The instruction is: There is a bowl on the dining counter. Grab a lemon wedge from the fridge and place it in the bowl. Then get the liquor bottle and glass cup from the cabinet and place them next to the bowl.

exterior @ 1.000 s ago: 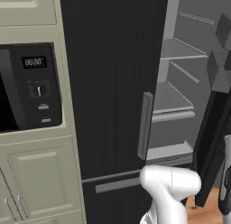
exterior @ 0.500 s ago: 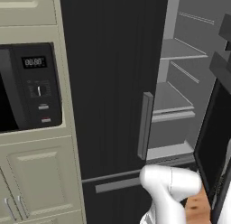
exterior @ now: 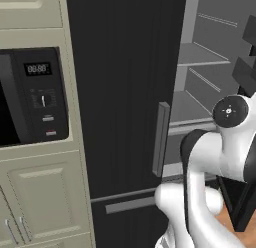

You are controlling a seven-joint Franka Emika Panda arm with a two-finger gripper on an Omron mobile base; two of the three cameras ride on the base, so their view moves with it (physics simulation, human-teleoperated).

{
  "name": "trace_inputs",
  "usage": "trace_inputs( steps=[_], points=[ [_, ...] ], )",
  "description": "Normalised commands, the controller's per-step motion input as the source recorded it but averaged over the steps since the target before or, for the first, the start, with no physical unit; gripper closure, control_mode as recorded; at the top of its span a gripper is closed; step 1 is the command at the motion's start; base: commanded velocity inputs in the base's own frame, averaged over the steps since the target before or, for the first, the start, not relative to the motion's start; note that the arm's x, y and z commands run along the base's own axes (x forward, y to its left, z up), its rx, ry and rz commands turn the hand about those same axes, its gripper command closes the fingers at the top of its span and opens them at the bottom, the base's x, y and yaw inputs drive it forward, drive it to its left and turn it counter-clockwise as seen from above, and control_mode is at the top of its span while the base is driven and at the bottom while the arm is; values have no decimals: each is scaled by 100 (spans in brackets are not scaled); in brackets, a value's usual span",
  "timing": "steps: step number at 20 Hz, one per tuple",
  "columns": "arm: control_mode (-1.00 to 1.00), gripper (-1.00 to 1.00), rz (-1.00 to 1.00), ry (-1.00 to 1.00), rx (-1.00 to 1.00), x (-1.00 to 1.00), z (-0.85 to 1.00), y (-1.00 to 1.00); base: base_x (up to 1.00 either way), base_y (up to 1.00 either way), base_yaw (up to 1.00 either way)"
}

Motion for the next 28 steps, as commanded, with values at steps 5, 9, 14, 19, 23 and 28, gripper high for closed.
trace_inputs(
  steps=[5, 9, 14, 19, 23, 28],
  points=[
    [-100, -100, 0, 59, -38, 100, -71, 16, 0, 0, 0],
    [-100, -100, -19, 39, -18, 86, -82, -90, 0, 0, 0],
    [-100, -100, -27, 30, -11, 71, -66, -100, 0, 0, 0],
    [-100, -100, -23, 19, -2, 22, -29, -100, 0, 0, 0],
    [-100, -100, -15, 7, 3, 0, -8, -100, 0, 0, 0],
    [-100, -100, -2, -1, 13, -3, 0, -72, 0, 0, 0]
  ],
)
